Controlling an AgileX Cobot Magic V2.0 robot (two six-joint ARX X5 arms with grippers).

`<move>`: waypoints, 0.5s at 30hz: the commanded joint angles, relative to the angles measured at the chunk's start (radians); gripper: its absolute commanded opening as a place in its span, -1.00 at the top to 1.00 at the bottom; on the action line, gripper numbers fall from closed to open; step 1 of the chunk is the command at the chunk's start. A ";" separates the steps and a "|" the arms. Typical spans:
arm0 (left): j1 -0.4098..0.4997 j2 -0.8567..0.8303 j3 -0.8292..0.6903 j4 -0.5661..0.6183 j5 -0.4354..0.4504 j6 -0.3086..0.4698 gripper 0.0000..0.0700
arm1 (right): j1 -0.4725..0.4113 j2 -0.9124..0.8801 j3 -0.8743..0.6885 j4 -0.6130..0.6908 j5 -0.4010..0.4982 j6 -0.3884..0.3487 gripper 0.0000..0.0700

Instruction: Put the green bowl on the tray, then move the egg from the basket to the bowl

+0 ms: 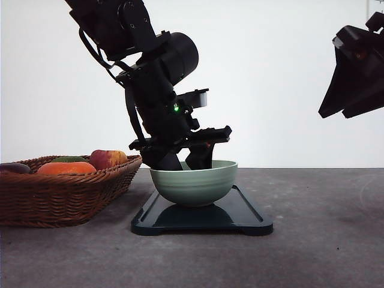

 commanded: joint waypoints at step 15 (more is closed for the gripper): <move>-0.014 0.019 0.162 -0.203 -0.003 0.002 -0.12 | 0.005 0.004 0.000 0.009 0.001 -0.004 0.21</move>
